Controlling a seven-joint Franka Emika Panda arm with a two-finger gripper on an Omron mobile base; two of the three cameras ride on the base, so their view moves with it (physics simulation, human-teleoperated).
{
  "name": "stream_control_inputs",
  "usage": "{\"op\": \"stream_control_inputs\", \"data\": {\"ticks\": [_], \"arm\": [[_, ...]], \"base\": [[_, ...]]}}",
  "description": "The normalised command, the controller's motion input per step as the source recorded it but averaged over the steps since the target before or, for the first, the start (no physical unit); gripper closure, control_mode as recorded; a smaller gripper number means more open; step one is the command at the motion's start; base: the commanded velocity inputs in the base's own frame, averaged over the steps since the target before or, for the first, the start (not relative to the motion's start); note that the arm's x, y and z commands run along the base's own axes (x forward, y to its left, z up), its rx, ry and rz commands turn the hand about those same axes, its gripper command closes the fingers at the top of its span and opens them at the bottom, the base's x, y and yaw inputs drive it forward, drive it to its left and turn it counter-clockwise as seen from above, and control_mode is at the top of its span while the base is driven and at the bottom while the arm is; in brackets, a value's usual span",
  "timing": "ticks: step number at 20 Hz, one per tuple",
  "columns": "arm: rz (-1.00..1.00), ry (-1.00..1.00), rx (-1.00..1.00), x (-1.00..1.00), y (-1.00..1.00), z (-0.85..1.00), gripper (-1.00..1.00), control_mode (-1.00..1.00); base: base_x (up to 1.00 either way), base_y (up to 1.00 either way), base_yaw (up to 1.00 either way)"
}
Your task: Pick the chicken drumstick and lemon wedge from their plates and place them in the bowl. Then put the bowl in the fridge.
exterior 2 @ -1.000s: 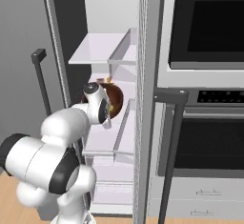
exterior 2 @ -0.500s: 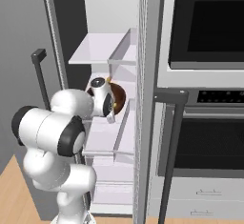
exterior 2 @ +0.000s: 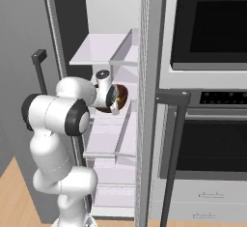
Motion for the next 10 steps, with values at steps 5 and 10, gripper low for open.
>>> {"op": "stream_control_inputs", "data": {"ticks": [5, 10], "arm": [[0.00, -0.01, 0.00, 0.08, 0.00, -0.30, 1.00, -1.00], [0.00, -0.05, 0.00, 0.11, 0.01, -0.28, 1.00, -1.00]], "base": [[0.00, 0.00, 0.00], [0.00, 0.00, 0.00]]}}
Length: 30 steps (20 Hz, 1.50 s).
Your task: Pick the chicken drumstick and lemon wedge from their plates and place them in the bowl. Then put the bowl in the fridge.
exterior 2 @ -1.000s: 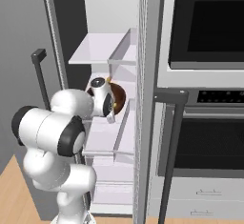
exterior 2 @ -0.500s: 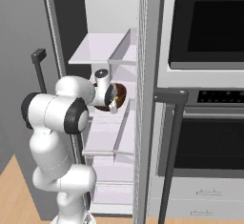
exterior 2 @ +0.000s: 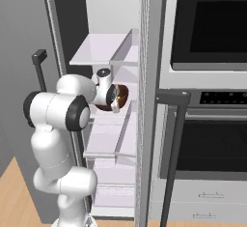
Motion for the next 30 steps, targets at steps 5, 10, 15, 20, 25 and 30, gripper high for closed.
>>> {"op": "stream_control_inputs", "data": {"ticks": [5, 10, 15, 20, 25, 30], "arm": [[0.00, -0.07, 0.00, 0.22, 0.00, -0.15, 1.00, -1.00], [0.00, -0.01, 0.00, 0.09, 0.00, -0.22, 1.00, -1.00], [0.00, -0.01, 0.00, -0.03, 0.00, -0.18, -1.00, -1.00], [0.00, -0.14, 0.02, -0.18, 0.03, 0.00, -1.00, -1.00], [0.00, -0.14, 0.05, -0.46, 0.00, -0.06, -1.00, -1.00], [0.00, -0.07, 0.07, -0.32, -0.02, 0.48, -1.00, -1.00]], "base": [[0.00, 0.00, 0.00], [0.00, 0.00, 0.00], [0.00, 0.00, 0.00], [0.00, 0.00, 0.00], [0.00, 0.00, 0.00], [0.00, 0.00, 0.00]]}}
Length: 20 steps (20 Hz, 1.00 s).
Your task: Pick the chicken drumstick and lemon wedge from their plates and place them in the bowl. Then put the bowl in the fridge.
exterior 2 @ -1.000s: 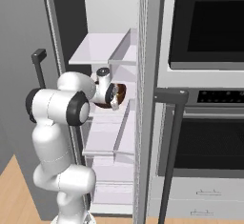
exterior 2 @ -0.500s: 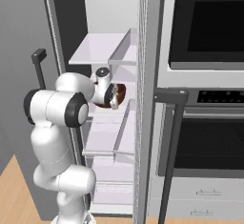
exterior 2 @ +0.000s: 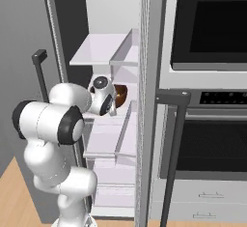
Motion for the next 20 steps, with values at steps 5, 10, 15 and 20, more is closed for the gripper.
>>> {"op": "stream_control_inputs", "data": {"ticks": [5, 10, 15, 20], "arm": [[0.00, -0.01, 0.01, -0.88, -0.03, 0.99, -1.00, -1.00], [0.01, 0.00, 0.00, -1.00, -0.03, 0.80, -1.00, -1.00], [0.00, 0.00, 0.00, -1.00, 0.00, 0.48, -1.00, -1.00], [0.00, -0.01, 0.00, -1.00, 0.00, 0.11, -1.00, -1.00]], "base": [[0.00, 0.00, 0.00], [0.00, 0.00, 0.00], [0.00, 0.00, 0.00], [0.00, 0.00, 0.00]]}}
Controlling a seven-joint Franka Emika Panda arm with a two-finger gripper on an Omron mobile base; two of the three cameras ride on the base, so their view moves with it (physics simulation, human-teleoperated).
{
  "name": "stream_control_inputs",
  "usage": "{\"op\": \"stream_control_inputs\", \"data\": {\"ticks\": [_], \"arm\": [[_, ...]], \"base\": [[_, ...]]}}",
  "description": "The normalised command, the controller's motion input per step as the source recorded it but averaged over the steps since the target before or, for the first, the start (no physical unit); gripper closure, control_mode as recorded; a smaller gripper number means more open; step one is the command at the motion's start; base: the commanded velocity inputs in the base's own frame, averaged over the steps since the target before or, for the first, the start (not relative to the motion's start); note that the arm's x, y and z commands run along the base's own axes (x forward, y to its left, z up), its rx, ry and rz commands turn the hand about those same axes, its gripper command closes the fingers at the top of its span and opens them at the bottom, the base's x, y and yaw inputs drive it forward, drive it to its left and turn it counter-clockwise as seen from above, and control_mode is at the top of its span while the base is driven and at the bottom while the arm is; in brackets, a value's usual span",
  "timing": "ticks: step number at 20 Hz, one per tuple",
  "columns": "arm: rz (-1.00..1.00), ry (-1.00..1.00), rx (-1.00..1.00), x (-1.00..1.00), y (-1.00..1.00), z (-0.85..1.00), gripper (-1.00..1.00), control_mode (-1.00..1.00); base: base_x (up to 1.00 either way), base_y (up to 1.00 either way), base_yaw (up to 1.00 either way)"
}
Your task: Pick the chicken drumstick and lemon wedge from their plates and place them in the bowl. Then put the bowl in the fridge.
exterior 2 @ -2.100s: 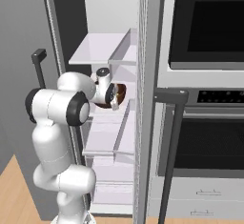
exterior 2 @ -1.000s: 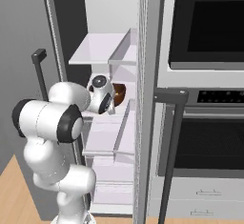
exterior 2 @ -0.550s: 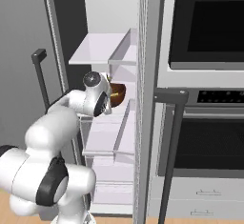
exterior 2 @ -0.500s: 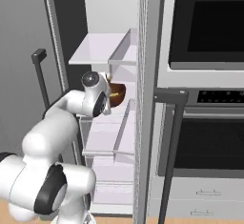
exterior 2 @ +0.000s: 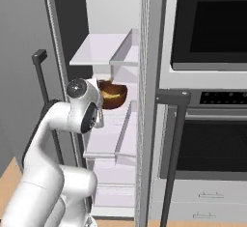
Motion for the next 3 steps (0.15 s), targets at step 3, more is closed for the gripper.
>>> {"op": "stream_control_inputs", "data": {"ticks": [3], "arm": [[0.00, 0.00, 0.00, -1.00, 0.00, 0.06, -1.00, -1.00]], "base": [[0.00, 0.00, 0.00]]}}
